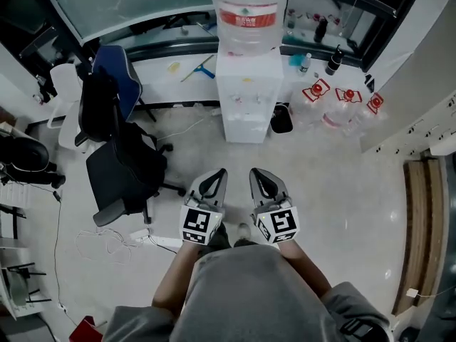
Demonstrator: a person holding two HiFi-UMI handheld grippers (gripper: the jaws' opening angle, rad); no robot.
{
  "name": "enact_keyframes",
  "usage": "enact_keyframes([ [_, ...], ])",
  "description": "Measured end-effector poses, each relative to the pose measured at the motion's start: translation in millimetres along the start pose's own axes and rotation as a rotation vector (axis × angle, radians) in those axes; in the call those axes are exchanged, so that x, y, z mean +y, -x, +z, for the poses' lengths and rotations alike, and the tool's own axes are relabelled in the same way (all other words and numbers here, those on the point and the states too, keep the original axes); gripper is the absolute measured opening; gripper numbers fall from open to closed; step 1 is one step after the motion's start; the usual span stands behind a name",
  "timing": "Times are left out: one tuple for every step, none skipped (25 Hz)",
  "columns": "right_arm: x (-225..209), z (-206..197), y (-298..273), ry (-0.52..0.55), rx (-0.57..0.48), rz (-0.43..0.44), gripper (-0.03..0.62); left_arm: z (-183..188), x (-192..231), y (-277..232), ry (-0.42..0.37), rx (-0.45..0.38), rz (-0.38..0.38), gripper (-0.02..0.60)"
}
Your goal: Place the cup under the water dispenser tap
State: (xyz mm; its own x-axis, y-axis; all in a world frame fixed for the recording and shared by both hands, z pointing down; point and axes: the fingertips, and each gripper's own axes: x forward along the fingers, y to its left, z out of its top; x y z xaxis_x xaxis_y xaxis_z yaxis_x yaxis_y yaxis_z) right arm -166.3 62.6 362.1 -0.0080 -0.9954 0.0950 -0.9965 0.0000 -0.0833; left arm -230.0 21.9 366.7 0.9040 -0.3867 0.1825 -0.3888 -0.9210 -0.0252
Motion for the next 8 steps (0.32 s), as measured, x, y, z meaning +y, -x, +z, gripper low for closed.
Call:
enact_keyframes([
  [1.4, 0.6, 4.0, 0.002, -0.006, 0.004, 0.011, 1.0, -2.8, 2.7, -0.003, -0.002, 0.003, 0.009],
  [2.3, 1.0, 7.2, 0.004, -0.010, 0.007, 0.011, 2.3, -5.1, 5.1, -0.007, -0.005, 0.005, 0.009],
  [3.3, 1.1, 10.1, 0.004, -0.013, 0.009, 0.011, 3.3, -7.2, 7.5, -0.011, -0.008, 0.007, 0.009],
  [4.4, 0.8, 13.2, 0.005, -0.014, 0.011, 0.011, 3.8, -9.5, 9.9, -0.015, -0.009, 0.007, 0.009],
  [5.3, 0.6, 16.5, 0.006, -0.015, 0.013, 0.011, 3.9, -12.1, 12.1, -0.017, -0.009, 0.008, 0.009],
  [5.9, 0.7, 19.9, 0.007, -0.015, 0.016, 0.011, 4.1, -14.9, 14.0, -0.017, -0.008, 0.009, 0.009],
  [6.1, 1.2, 23.2, 0.008, -0.017, 0.018, 0.011, 4.4, -17.8, 15.6, -0.017, -0.008, 0.009, 0.009],
  [6.3, 1.8, 26.5, 0.009, -0.018, 0.020, 0.011, 4.9, -20.7, 17.0, -0.016, -0.008, 0.010, 0.009],
])
